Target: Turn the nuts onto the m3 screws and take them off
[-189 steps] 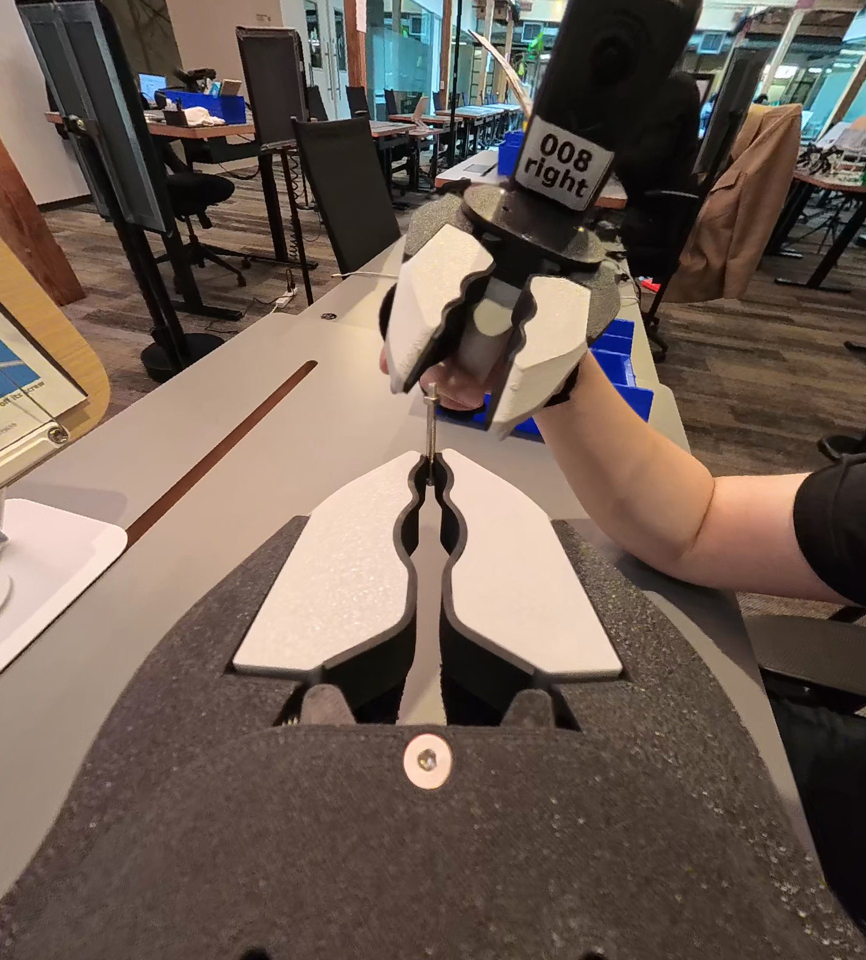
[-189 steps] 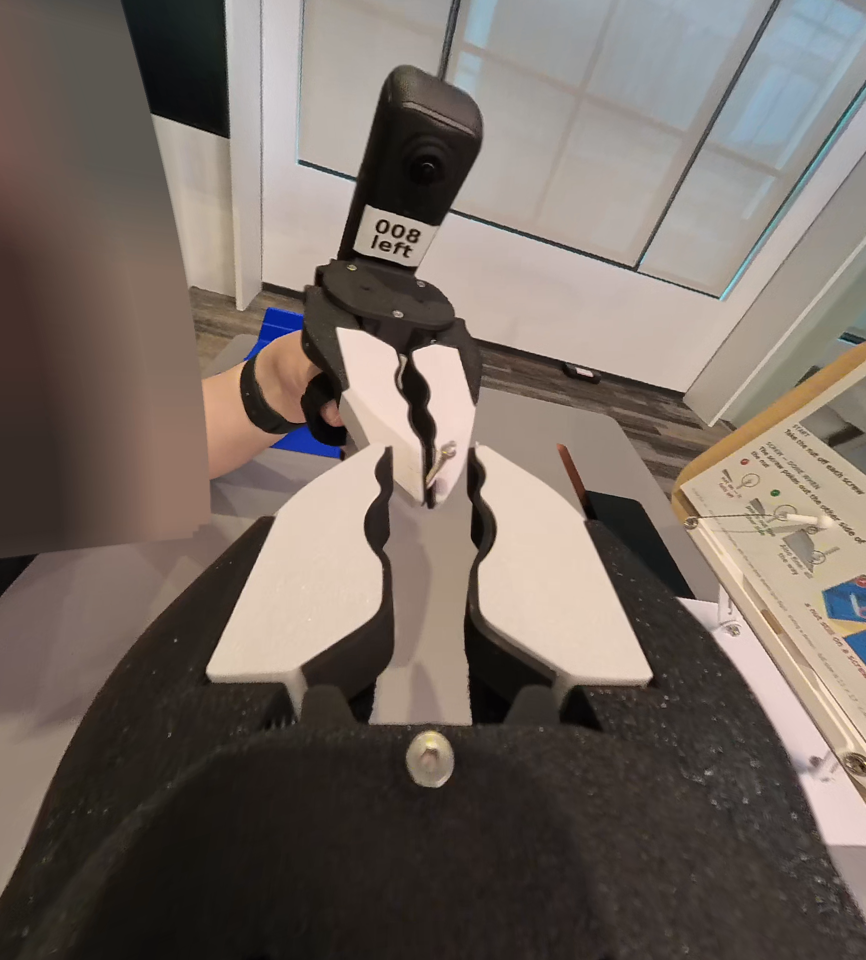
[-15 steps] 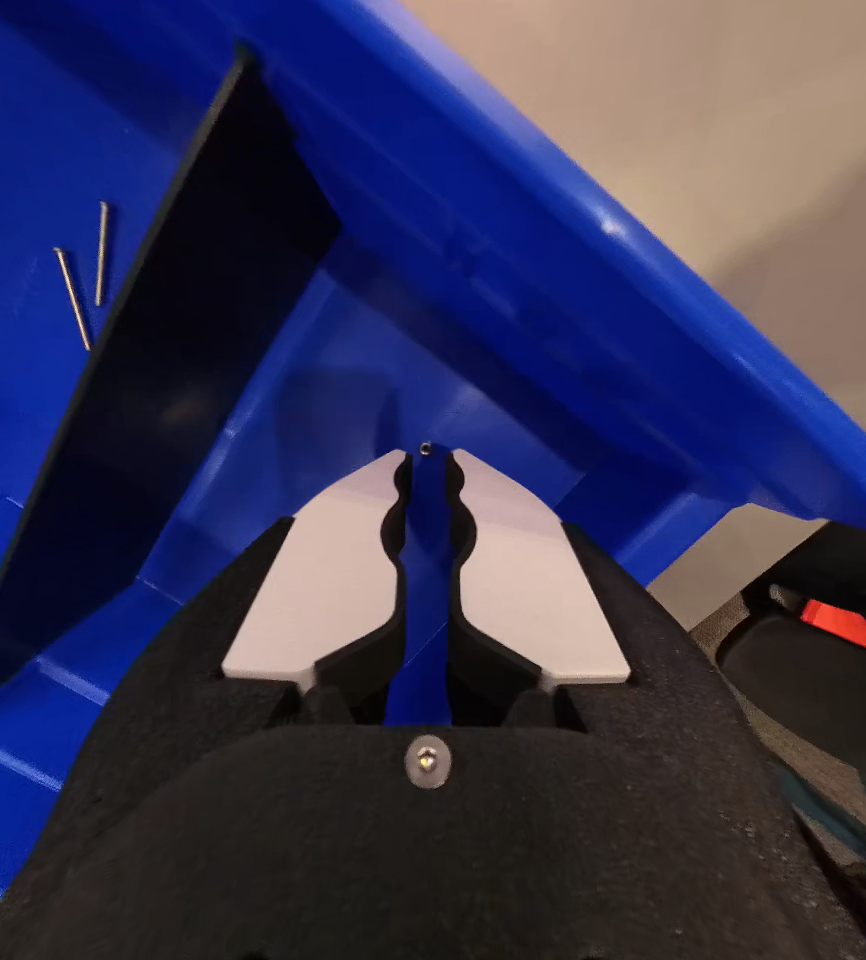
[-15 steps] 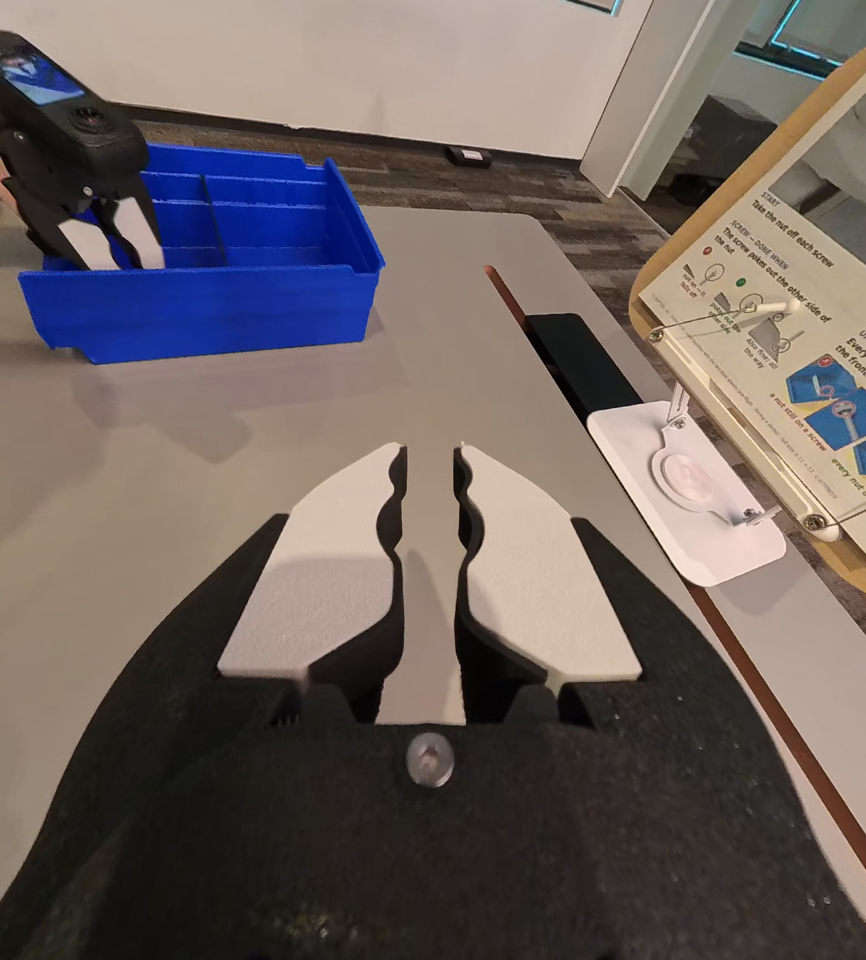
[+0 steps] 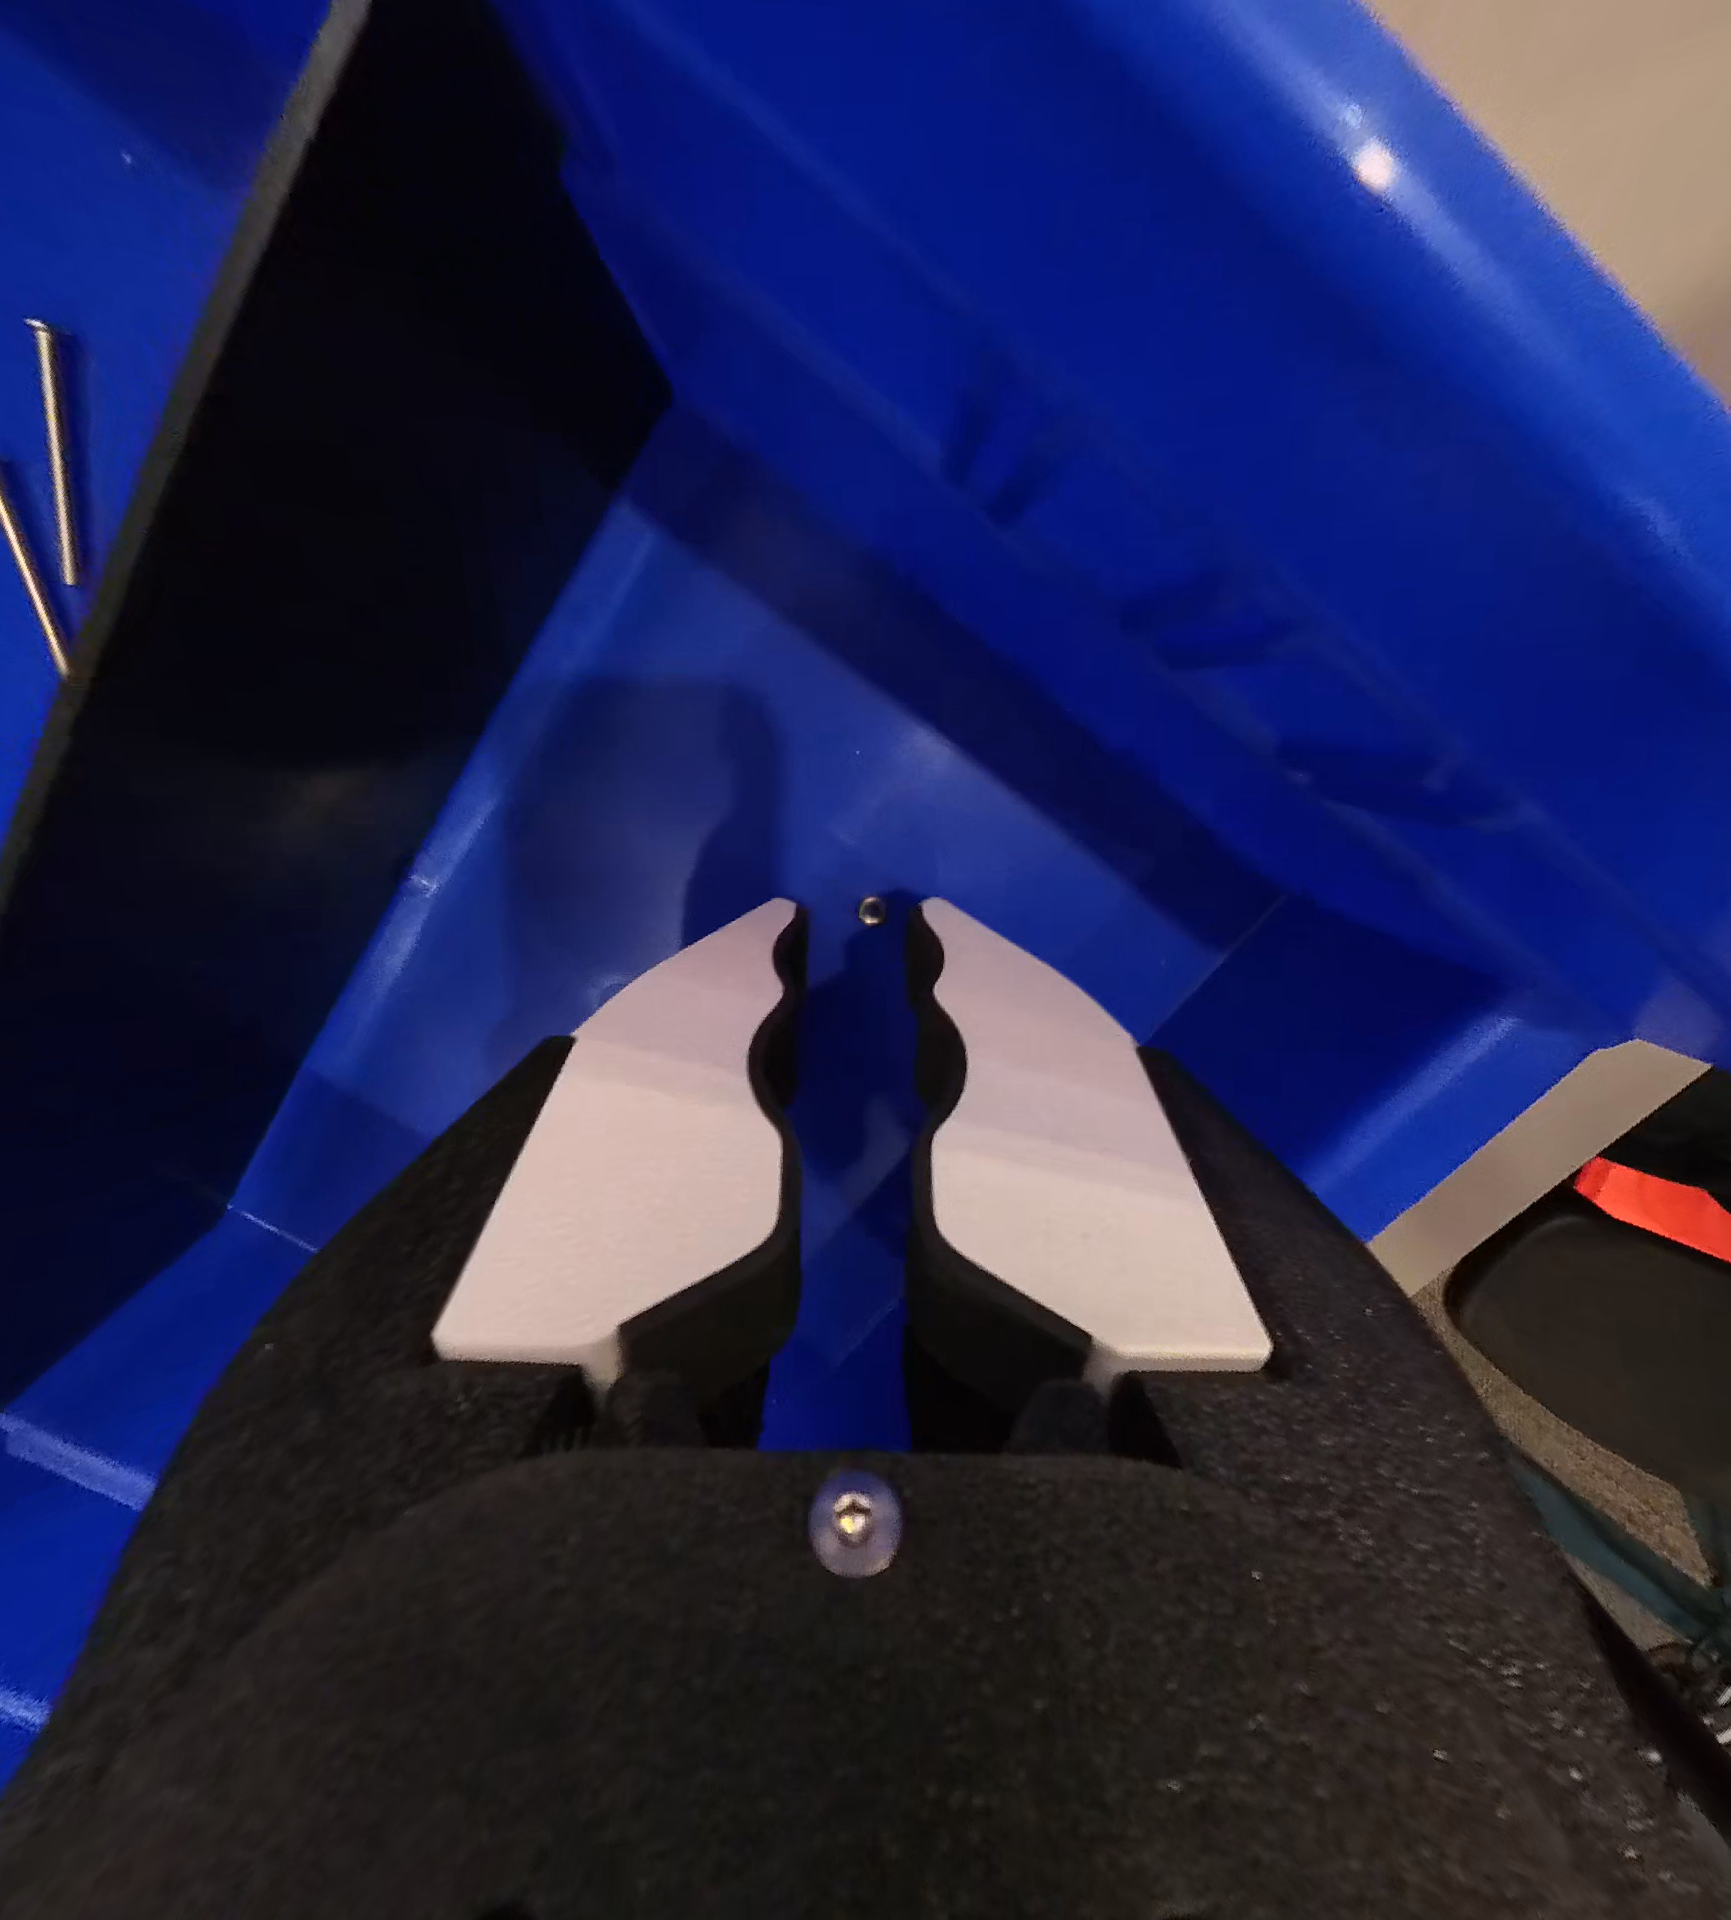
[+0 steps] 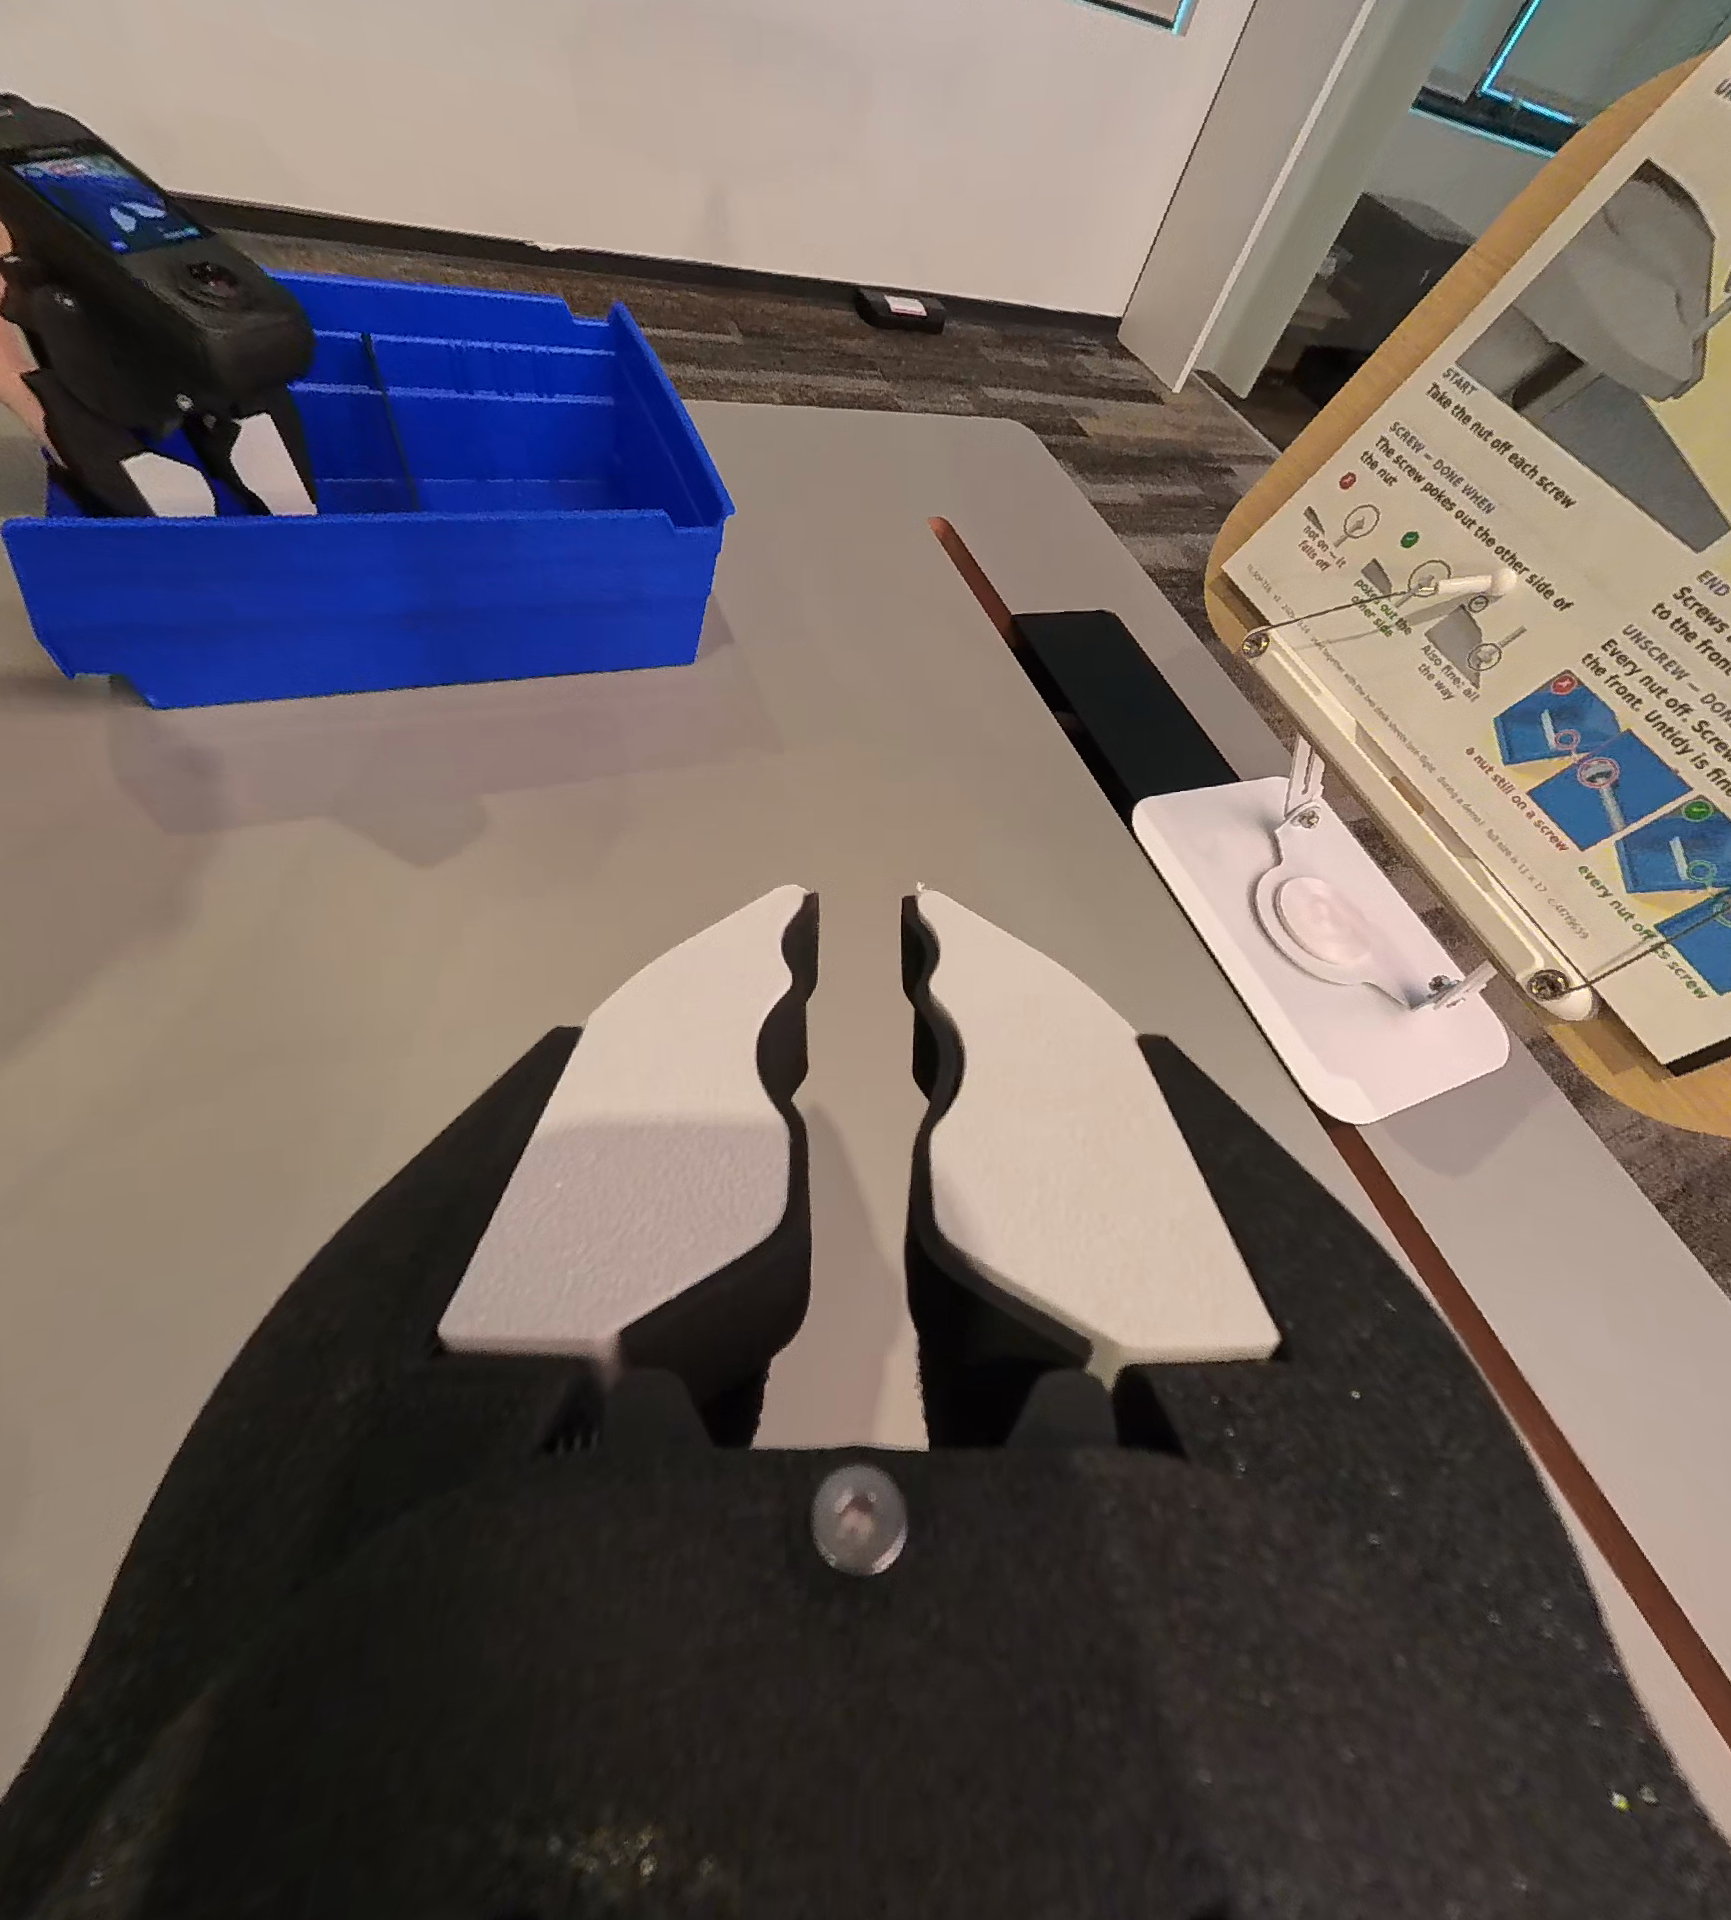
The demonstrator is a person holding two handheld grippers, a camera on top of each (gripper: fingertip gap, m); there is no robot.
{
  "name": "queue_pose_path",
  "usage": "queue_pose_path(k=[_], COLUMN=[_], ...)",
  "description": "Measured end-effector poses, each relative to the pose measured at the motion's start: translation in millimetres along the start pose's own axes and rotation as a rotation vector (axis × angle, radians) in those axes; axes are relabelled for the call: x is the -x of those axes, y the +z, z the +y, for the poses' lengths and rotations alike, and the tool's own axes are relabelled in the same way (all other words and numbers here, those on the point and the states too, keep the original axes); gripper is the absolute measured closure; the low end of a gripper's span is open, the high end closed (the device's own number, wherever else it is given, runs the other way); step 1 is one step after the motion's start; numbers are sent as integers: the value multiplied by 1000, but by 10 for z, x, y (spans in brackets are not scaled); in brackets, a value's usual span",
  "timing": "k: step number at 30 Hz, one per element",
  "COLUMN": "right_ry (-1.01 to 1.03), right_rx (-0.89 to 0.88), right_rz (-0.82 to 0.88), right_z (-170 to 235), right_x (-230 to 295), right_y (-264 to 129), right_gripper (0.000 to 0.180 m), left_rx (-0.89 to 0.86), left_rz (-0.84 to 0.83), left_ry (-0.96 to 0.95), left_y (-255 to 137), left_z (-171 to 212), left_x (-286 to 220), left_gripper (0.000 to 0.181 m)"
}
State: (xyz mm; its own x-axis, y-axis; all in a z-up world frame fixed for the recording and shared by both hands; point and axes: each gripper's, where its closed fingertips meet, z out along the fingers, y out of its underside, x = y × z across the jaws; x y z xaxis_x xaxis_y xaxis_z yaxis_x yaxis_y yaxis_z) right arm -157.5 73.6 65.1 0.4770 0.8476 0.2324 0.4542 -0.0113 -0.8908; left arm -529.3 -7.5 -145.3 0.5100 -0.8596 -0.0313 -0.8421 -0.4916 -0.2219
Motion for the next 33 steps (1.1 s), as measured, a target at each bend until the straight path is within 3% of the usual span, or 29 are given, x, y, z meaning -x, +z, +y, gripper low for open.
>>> queue_pose_path(k=[33], right_ry=[-25], right_rx=[-16], right_rz=[23], right_z=[-88], right_x=[-75], right_y=[-133], right_gripper=[166], left_rx=[27], left_rz=[-13], left_ry=[-15], left_y=[6], left_z=[-4], left_x=[27], left_gripper=[176])
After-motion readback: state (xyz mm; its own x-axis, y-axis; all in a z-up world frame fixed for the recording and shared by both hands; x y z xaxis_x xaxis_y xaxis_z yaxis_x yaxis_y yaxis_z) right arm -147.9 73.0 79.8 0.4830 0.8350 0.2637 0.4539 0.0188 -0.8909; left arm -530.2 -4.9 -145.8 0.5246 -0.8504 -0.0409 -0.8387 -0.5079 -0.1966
